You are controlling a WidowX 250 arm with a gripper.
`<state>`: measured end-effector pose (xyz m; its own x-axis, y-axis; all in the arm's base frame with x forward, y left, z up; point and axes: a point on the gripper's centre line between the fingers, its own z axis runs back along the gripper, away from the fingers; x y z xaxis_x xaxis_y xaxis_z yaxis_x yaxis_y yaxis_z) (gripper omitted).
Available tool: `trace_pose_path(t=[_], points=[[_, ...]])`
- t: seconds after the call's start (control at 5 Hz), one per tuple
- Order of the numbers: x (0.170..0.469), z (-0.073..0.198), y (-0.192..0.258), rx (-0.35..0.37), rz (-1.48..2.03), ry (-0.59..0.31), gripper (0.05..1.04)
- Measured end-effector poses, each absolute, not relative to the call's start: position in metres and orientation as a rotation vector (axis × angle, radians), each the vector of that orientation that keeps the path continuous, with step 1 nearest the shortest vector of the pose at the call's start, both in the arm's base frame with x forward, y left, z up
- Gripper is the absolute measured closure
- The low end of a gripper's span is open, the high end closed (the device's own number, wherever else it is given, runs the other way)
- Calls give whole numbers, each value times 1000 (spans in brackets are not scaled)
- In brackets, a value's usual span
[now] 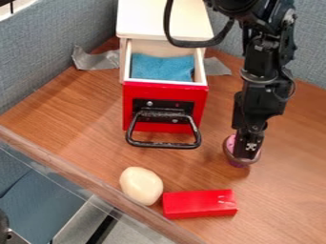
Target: Close the drawer
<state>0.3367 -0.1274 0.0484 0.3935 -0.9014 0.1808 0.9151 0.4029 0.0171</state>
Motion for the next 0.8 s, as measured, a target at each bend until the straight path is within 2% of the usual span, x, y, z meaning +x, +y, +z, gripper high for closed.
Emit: trace_pose_path(t=[0.2, 0.6, 0.8], points=[[334, 66, -127, -80, -1154, -219, 75], [305, 96, -131, -53, -1179, -294, 75], [286, 101, -128, -46, -1185, -322, 75]])
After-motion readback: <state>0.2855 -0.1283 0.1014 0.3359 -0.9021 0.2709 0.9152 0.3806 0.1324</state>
